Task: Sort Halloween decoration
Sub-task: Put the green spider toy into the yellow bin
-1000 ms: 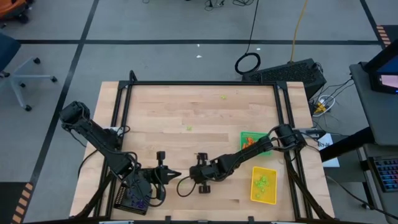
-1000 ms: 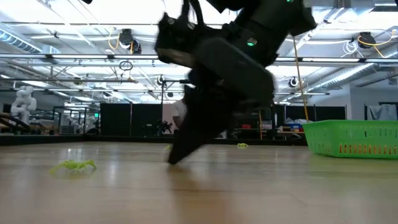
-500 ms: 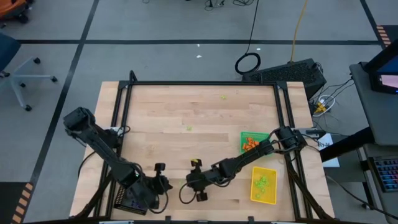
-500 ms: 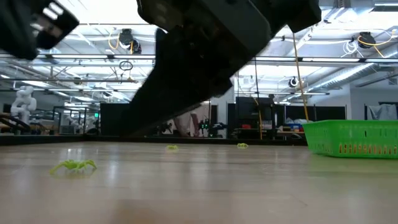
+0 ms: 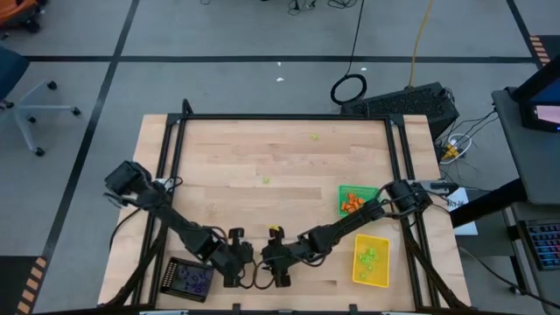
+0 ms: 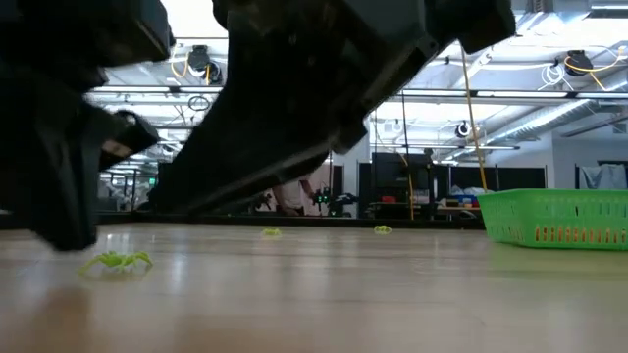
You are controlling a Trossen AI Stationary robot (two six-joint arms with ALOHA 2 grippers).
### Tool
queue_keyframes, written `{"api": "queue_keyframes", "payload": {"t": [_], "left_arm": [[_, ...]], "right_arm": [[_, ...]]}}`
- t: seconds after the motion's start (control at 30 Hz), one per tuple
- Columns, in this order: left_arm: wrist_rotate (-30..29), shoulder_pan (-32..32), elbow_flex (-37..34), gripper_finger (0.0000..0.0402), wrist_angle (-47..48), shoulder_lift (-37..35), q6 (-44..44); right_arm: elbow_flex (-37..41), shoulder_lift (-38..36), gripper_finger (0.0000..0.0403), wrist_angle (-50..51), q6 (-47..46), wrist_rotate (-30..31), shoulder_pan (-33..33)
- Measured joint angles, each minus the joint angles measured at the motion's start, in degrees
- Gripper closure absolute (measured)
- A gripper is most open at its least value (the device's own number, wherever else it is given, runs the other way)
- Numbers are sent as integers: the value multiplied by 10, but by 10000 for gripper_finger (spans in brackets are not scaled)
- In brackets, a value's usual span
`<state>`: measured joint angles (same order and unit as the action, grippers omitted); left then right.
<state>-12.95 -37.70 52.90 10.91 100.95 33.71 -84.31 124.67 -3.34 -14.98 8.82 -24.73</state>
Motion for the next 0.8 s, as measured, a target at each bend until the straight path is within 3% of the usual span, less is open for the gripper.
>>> {"api": "queue_keyframes", "payload": {"t": [0.3, 0.53, 0.8], "left_arm": [[11, 27, 1, 393, -9, 28, 2], [-23, 33, 0, 393, -24, 30, -31], [-22, 31, 0, 393, -23, 24, -27]], "right_arm": [[0, 18, 172, 0, -4, 3, -1], [0, 18, 142, 12, 28, 61, 0], [-1, 37, 135, 0, 52, 59, 10]]}}
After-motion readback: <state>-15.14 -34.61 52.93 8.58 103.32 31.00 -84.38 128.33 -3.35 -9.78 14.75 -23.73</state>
